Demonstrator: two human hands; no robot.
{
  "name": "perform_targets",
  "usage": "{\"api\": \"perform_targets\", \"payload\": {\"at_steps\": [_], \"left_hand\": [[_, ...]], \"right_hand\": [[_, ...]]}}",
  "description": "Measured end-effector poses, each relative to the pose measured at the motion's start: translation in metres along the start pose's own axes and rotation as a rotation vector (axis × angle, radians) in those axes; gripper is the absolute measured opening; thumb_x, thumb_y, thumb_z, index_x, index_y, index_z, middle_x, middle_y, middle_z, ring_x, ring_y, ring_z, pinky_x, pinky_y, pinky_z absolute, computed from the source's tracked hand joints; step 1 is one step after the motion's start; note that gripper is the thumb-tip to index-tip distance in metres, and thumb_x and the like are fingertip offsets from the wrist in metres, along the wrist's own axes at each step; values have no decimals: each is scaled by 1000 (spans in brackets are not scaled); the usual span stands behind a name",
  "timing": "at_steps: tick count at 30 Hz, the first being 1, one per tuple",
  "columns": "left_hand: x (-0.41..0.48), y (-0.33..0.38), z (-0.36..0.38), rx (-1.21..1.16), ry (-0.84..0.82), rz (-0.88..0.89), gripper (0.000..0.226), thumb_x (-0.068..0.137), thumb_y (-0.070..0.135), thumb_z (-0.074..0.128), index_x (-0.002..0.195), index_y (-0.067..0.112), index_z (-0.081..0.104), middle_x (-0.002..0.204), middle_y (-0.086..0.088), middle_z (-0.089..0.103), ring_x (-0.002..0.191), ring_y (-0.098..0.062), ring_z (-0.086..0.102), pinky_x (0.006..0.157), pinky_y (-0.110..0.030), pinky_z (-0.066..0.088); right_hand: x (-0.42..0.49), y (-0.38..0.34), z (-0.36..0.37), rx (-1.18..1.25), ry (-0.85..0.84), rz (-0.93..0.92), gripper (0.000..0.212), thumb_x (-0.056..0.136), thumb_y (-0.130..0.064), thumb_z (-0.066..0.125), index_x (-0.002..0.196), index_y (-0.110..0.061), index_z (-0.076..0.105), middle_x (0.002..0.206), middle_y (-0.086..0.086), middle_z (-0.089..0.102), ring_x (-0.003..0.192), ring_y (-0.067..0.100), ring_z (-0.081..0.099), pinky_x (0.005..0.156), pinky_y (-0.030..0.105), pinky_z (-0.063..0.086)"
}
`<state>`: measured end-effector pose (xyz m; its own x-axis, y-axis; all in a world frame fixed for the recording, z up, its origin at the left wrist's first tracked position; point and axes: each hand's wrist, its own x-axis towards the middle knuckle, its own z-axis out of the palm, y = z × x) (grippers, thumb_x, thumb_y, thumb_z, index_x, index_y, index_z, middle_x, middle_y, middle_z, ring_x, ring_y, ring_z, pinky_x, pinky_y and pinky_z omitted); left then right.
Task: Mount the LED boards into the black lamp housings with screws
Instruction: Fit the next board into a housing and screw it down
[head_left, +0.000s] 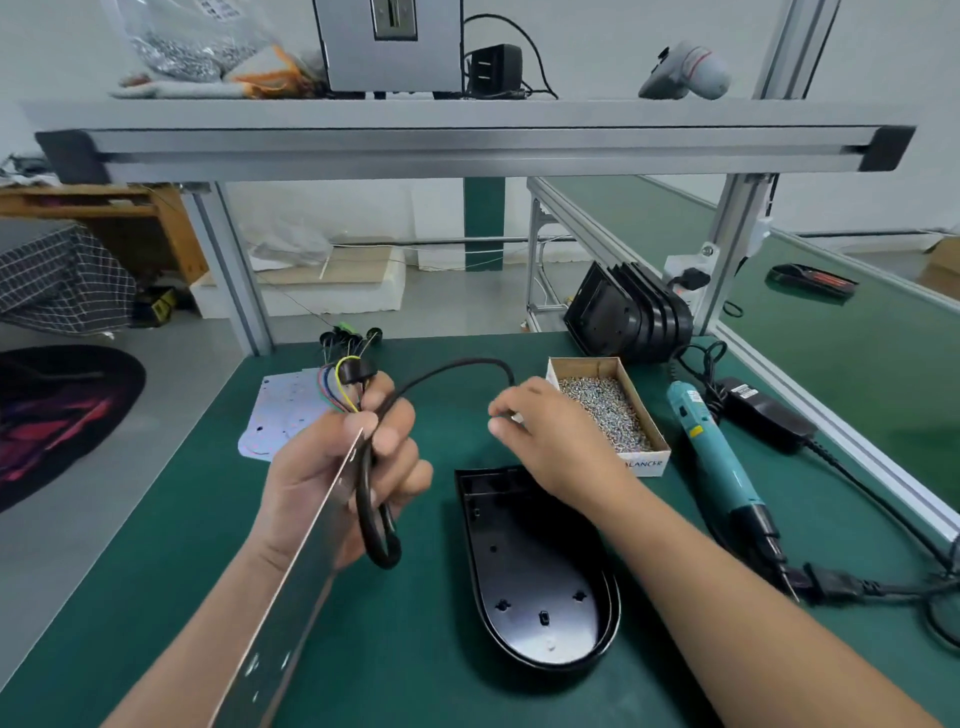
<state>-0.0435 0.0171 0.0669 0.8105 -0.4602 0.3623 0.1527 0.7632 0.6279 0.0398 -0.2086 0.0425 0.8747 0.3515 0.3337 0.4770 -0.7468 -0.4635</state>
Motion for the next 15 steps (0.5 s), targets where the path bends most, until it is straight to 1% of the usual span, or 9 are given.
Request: {"api": "perform_targets", "payload": {"at_steps": [1, 2, 3, 5, 6, 8, 10, 12, 15], "left_hand": [[0, 1, 1, -12, -5, -1, 15, 98, 10, 59, 102, 16, 46, 83, -2, 61, 48, -15, 36, 63, -31, 25], [-1, 3, 2, -6, 0, 4, 16, 97, 10, 60, 102, 16, 46, 82, -1, 61, 48, -15, 37, 63, -32, 25], [-1, 3, 2, 7, 10, 11, 18, 96, 11, 62, 101, 16, 46, 81, -1, 61, 48, -15, 37, 63, -32, 25], [-3, 2, 1, 16, -1, 19, 18, 95, 11, 64, 99, 16, 47, 80, 0, 61, 47, -15, 37, 63, -31, 25], [-3, 1, 1, 10, -17, 17, 18, 95, 10, 64, 99, 16, 48, 80, -1, 61, 47, -16, 36, 62, -32, 25], [-1, -1, 0, 55, 11, 32, 19, 92, 12, 68, 98, 18, 51, 80, 0, 61, 46, -15, 34, 61, -32, 25], [2, -3, 0, 230, 185, 98, 21, 86, 16, 74, 97, 22, 57, 81, 2, 61, 47, -13, 38, 59, -31, 27], [8, -7, -1, 385, 457, 150, 21, 81, 14, 74, 98, 24, 65, 82, 0, 64, 54, -13, 51, 58, -30, 38], [16, -20, 0, 503, 692, 113, 24, 80, 15, 74, 104, 20, 76, 77, -1, 62, 60, -14, 56, 58, -26, 51]], "right_hand": [[2, 4, 0, 44, 93, 23, 11, 98, -38, 68, 103, -30, 62, 102, -11, 55, 83, 13, 61, 75, 36, 47], [3, 9, -2, 85, 175, 48, 18, 95, -42, 72, 99, -32, 57, 96, -12, 53, 78, 8, 57, 70, 34, 45], [4, 13, -4, 118, 202, 77, 27, 91, -47, 74, 105, -33, 54, 94, -13, 53, 77, 6, 56, 67, 31, 43], [8, 13, -9, 122, 124, 126, 46, 90, -53, 73, 128, -38, 52, 98, -13, 54, 83, 5, 57, 69, 29, 45], [9, 12, -8, 74, 66, 116, 39, 93, -52, 70, 127, -38, 56, 96, -12, 56, 83, 7, 58, 69, 31, 45], [10, 9, -2, 62, 27, 82, 14, 100, -43, 62, 98, -30, 63, 82, -6, 57, 72, 10, 56, 65, 36, 42], [8, 10, -3, 217, 76, 111, 23, 102, -39, 58, 86, -22, 59, 70, 0, 60, 62, 13, 54, 60, 36, 42], [4, 15, -13, 444, 126, 174, 26, 99, -39, 61, 84, -18, 61, 66, 0, 66, 57, 12, 59, 55, 27, 45], [-6, 20, -23, 595, 47, 181, 27, 93, -40, 64, 83, -14, 64, 70, 3, 73, 53, 15, 63, 52, 20, 43]]}}
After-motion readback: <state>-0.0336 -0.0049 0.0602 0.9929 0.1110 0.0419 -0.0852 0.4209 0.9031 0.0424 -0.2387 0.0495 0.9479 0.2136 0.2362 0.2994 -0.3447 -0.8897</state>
